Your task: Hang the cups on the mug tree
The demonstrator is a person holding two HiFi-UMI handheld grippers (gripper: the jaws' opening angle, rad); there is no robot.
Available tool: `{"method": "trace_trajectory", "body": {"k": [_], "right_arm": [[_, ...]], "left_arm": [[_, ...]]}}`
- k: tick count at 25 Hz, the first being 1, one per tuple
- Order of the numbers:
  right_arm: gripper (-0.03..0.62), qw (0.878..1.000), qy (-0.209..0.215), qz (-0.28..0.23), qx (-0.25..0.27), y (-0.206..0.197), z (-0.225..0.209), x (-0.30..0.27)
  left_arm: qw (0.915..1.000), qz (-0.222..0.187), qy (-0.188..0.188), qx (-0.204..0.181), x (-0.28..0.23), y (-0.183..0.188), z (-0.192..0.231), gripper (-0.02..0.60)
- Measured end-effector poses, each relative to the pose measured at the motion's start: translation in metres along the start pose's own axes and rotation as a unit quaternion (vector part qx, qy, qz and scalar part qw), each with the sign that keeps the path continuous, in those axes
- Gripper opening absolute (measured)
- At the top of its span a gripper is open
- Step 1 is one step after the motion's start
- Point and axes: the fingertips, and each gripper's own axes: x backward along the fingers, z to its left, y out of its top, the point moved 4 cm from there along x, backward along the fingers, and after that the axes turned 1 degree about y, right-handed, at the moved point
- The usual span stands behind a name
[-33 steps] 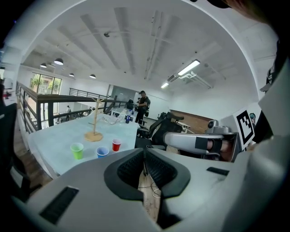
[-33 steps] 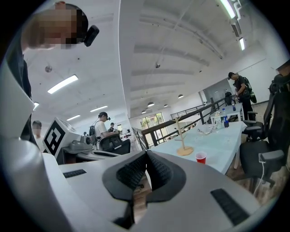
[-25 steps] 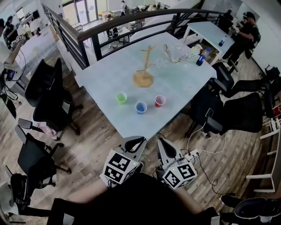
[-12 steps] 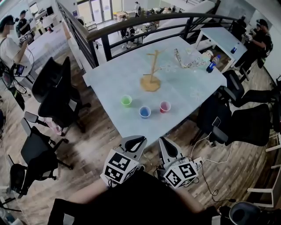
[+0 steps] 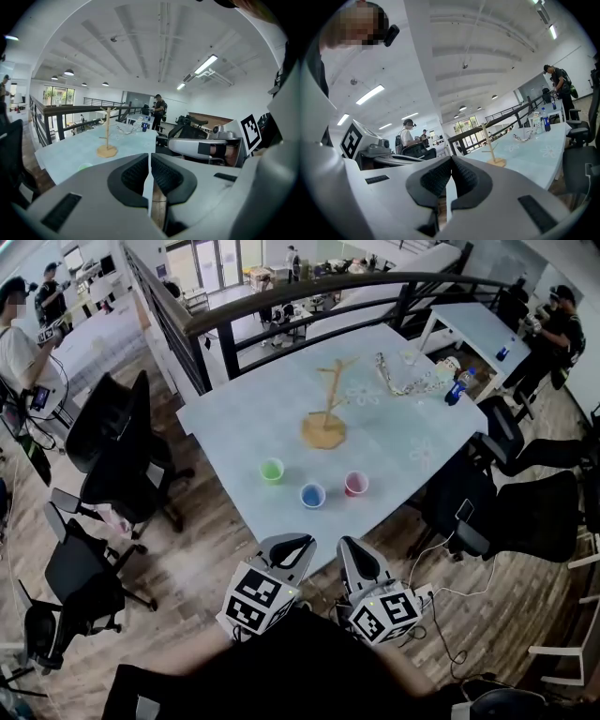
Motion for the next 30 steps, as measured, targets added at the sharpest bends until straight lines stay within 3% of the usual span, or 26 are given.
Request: {"method": "trace_trajectory", "body": {"k": [20,30], "right_arm": [[0.021,0.993,-0.099,0.007,-0.064,-0.01,-0.044,-0.094],[0.021,0.979,-0.203,0.009,-0.023,-0.023,-0.067,-0.118]], "left_arm": [[0.9974,0.038,-0.061,0.002,-0.048,0.015,0.105,0.028],[0.9948,0.032,-0.094,0.025,-0.054,0.013,0.167,0.028]]}}
